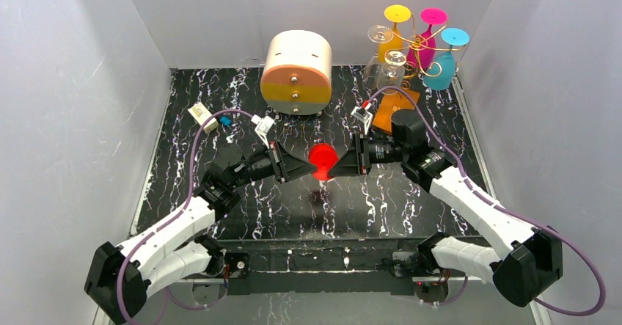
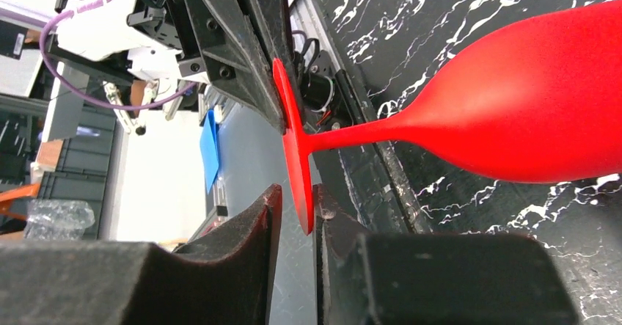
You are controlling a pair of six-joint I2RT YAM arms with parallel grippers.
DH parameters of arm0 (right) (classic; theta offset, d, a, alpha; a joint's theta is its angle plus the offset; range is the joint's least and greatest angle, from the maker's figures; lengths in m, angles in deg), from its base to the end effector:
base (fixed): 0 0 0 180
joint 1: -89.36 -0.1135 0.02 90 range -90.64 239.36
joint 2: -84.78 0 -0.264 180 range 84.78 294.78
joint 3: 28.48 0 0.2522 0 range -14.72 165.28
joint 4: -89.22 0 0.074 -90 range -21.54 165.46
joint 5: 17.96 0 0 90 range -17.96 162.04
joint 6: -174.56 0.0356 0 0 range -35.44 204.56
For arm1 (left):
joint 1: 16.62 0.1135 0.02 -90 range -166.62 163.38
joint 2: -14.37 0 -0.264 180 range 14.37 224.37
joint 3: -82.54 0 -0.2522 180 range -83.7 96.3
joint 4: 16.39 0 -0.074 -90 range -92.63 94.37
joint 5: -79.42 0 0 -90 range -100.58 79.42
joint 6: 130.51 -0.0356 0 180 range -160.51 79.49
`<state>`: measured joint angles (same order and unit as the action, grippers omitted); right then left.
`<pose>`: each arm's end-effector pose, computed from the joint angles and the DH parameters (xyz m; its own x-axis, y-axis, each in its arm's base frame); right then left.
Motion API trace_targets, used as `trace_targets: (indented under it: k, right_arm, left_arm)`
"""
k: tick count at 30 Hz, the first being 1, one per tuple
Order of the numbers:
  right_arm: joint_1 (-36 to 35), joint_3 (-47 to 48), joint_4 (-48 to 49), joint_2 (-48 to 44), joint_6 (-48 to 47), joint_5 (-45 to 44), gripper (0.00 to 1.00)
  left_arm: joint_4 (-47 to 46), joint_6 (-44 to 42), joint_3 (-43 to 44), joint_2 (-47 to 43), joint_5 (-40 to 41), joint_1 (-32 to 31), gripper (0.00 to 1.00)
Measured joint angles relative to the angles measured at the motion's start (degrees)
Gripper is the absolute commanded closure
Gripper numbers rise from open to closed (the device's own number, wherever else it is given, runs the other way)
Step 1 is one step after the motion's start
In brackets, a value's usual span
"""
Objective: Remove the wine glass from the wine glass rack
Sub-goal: Place the wine glass at the center of the board.
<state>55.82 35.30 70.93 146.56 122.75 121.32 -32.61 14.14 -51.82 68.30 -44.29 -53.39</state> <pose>0.1856 0.1554 0.3277 -0.7815 -0.0341 -0.6230 -0.6153 0.2073 0.7605 0.1618 -0.1456 0.3048 -0.7013 -0.3229 -0.6355 0.6330 0.1278 -0.7635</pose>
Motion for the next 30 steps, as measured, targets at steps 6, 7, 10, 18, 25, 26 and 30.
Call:
trace_targets:
  k: [6, 7, 10, 18, 25, 26, 30]
  right_arm:
    - [-1.1, 0.0, 0.3, 0.2, -0.5, 1.2, 0.9]
    - [-1.1, 0.0, 0.5, 0.2, -0.5, 1.3, 0.91]
    - [-1.2, 0.0, 1.0, 0.2, 0.0, 1.2, 0.99]
    - [-1.9, -0.2, 2.3, 0.2, 0.4, 0.2, 0.99]
    - [-3.0, -0.2, 2.9, -0.2, -2.3, -1.6, 0.99]
    - [-3.0, -0.2, 2.5, -0.3, -3.3, -2.1, 0.99]
    - [-3.3, -0.2, 0.0, -0.8, -8.0, -4.3, 0.99]
  left_arm:
    - [0.0, 0.0, 0.0, -1.3, 0.1, -0.1, 1.0]
    - [0.0, 0.0, 0.0, -1.4, 0.0, -0.1, 1.0]
    - [0.0, 0.0, 0.0, -1.5, 0.0, -0.1, 1.0]
    - [6.6, -4.3, 3.0, -2.1, 0.8, -0.1, 0.65]
    - [16.8, -9.9, 6.3, -2.8, 3.3, -0.1, 0.23]
    - [17.8, -10.4, 6.4, -2.9, 3.5, -0.1, 0.19]
    - [21.8, -11.9, 6.6, -4.0, 5.9, -0.1, 0.04]
